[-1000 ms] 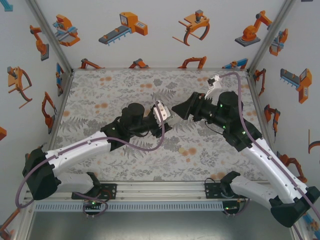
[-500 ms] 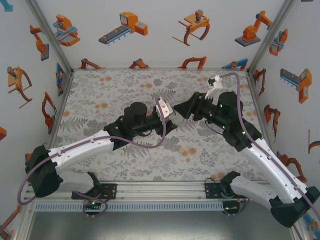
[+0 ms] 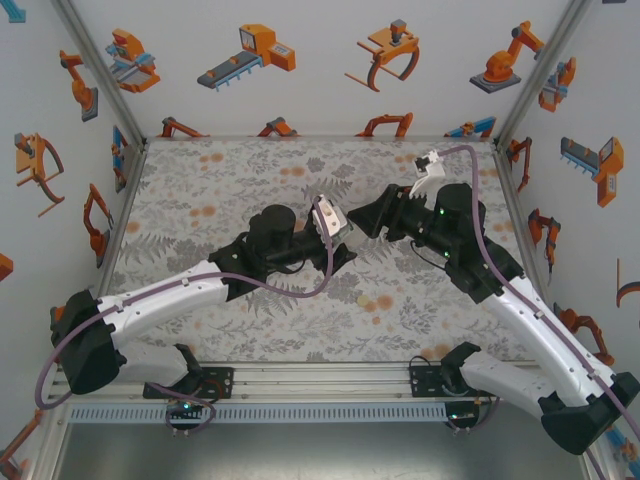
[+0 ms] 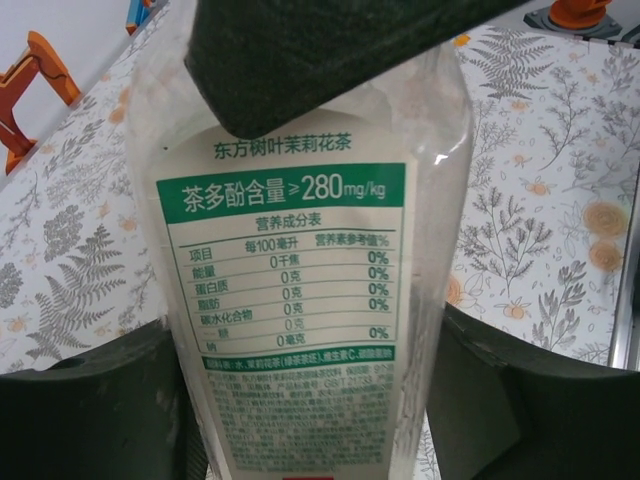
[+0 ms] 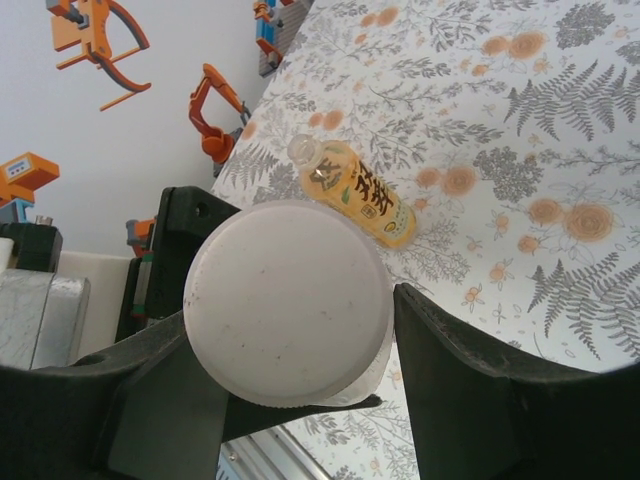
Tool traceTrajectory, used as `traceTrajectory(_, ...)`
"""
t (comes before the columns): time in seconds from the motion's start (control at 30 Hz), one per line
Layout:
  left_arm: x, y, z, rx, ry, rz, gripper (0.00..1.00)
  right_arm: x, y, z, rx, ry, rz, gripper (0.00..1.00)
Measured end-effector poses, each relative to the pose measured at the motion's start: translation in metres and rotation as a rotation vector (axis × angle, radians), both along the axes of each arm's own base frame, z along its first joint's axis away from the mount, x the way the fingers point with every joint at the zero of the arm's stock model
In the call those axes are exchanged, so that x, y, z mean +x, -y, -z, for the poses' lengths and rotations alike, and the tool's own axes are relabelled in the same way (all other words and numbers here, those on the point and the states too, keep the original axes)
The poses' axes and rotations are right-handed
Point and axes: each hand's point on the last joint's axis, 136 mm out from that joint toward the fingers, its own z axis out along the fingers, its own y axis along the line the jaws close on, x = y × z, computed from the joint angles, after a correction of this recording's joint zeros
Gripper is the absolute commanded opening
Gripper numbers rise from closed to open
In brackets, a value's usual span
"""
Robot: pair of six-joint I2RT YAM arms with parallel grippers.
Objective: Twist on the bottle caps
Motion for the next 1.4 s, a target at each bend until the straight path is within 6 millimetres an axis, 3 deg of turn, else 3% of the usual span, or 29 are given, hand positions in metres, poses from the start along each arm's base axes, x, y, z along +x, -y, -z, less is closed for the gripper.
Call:
traceTrajectory(0.4,-0.002,0.000,-0.003,-0.006,0.004,0.002,0.74,0.008,0.003,0.013,-0.082,0.012,0.024,0.32)
traceTrajectory(0.73,-0.005,-0.018,-0.029,-0.054,0.042,-0.032,0.76,0.032,0.004,0.041,-0.231,0.033,0.073,0.31)
traceTrajectory(1.03,-0.009,-0.046,-0.033,-0.050,0.054,-0.099,0.76,0.080,-0.006,0.080,-0.423,0.048,0.125,0.30)
traceTrajectory(1.4,-0.011,-0.076,-0.030,-0.034,0.063,-0.183,0.76,0.158,-0.020,0.122,-0.538,0.091,0.217,0.27)
